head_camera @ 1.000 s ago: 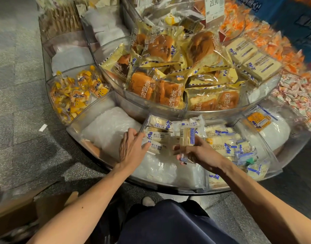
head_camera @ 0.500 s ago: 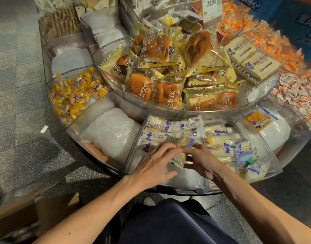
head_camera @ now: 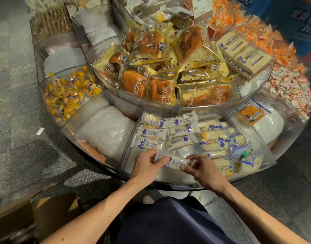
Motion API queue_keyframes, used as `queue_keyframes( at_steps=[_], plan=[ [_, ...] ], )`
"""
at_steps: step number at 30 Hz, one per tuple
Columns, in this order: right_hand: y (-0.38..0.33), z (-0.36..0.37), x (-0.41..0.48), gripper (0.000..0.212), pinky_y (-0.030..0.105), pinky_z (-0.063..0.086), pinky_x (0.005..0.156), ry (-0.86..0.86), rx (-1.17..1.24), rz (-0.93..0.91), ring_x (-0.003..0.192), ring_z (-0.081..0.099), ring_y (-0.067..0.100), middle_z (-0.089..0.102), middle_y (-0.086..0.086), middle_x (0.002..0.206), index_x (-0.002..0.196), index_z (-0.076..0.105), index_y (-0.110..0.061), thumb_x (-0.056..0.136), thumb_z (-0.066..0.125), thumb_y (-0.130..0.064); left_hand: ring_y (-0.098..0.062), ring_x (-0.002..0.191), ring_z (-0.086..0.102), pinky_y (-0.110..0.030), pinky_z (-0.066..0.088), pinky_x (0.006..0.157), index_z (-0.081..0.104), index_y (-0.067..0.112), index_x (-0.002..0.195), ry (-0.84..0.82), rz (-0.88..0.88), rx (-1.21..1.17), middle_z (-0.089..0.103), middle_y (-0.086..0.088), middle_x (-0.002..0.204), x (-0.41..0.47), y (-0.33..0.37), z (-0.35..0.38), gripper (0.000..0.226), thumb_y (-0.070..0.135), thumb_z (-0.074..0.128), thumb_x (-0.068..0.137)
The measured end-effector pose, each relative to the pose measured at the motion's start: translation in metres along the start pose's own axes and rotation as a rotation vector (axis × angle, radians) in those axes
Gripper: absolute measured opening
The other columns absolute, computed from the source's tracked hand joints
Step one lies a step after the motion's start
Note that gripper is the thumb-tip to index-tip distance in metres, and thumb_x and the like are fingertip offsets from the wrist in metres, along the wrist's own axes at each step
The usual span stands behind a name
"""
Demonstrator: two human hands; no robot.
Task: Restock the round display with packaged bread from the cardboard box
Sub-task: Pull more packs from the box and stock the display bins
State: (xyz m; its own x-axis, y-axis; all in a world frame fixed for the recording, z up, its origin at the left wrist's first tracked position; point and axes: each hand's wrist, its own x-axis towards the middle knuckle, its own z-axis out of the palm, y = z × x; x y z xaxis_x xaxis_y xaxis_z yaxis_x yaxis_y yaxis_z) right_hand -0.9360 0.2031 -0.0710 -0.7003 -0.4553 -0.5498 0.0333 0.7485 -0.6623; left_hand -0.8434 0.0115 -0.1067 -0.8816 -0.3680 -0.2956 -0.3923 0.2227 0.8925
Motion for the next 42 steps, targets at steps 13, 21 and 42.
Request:
queue_keyframes(
  at_steps=[13,21,42],
  plan=[
    [-0.048,0.088,0.054,0.033,0.038,0.052,0.070,0.161,-0.550,-0.373,0.084,0.065,0.030,0.067,0.004,0.099,0.109,0.053,-0.013,0.094,0.064,-0.040,-0.013,0.072,0.060,-0.026,0.045,0.057,0.062,0.014,0.080,0.235,-0.194,0.547,0.062,0.005,0.075,0.010,-0.033,-0.074,0.030,0.039,0.077,0.083],
    [-0.040,0.089,0.064,0.019,0.034,0.052,0.067,0.206,-0.728,-0.436,0.087,0.066,0.026,0.064,0.002,0.100,0.110,0.062,-0.017,0.102,0.050,-0.030,-0.019,0.096,0.061,-0.030,0.044,0.075,0.060,0.019,0.104,0.268,-0.069,0.776,0.063,0.000,0.107,0.010,-0.026,-0.063,0.031,0.044,0.069,0.088],
    [-0.169,0.274,-0.029,0.023,0.033,0.044,0.062,-0.466,-0.590,-1.029,0.069,0.059,0.025,0.059,-0.004,0.073,0.075,0.058,-0.021,0.091,0.053,-0.038,-0.022,0.078,0.062,-0.031,0.042,0.067,0.065,0.014,0.078,0.790,-0.780,0.136,0.061,0.001,0.074,-0.271,-0.146,-0.187,0.025,0.033,0.064,0.095]
  ],
)
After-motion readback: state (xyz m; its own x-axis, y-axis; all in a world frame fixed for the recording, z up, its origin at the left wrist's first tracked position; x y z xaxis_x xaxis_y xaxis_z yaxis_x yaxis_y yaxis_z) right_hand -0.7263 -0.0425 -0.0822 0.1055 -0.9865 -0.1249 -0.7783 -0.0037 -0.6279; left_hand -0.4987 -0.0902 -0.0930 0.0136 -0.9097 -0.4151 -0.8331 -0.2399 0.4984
